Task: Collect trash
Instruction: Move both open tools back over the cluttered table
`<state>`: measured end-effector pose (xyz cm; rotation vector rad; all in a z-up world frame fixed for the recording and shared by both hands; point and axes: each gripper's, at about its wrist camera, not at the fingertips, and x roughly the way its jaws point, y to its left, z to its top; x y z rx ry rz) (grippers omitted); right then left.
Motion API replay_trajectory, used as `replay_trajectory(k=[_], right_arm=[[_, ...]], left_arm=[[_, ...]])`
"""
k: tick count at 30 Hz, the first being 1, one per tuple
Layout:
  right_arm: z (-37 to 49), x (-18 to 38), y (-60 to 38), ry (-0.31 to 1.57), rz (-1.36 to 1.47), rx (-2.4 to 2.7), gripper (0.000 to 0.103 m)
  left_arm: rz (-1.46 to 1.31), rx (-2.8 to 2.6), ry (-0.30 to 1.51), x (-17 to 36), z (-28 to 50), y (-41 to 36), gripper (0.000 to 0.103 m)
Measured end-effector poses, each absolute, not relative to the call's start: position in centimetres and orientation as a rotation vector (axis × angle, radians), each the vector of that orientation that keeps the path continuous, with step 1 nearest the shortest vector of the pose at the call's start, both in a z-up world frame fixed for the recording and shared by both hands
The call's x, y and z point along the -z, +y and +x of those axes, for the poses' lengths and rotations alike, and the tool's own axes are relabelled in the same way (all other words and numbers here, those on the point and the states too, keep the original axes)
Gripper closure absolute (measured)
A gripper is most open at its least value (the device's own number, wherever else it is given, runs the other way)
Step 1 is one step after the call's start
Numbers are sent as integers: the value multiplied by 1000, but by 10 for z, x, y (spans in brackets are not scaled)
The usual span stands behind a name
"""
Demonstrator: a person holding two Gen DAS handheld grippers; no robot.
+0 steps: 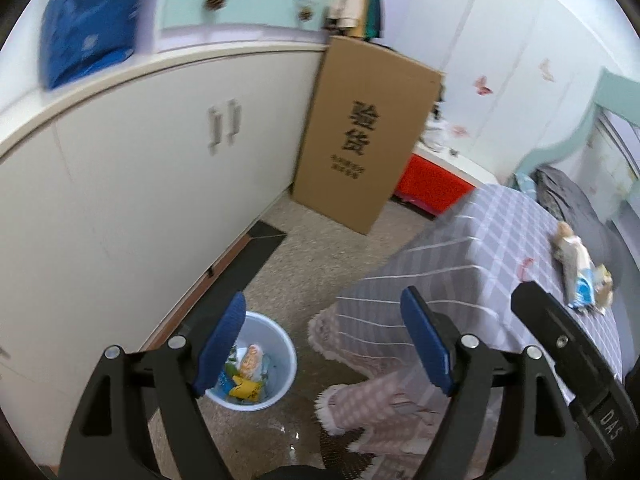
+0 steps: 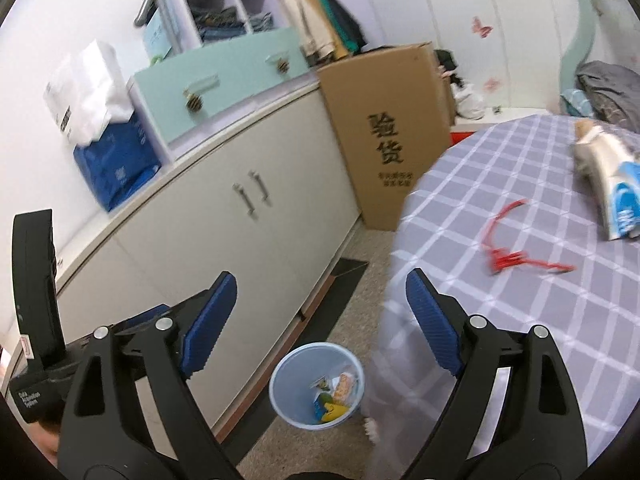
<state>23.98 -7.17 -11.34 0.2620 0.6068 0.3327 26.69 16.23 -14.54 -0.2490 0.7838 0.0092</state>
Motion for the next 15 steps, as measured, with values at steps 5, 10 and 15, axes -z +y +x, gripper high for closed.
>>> replay_trajectory(k=[5, 10, 15], right_arm=[[235, 99, -131, 578, 282, -243, 18], [233, 95, -192, 570, 294, -148, 17], [235, 98, -247, 590, 307, -64, 16]], left_arm=[[-185, 104, 787, 135, 274, 97, 25], [-143, 197, 820, 133, 287, 39, 25], [-120, 255, 864, 140, 300, -6, 25]])
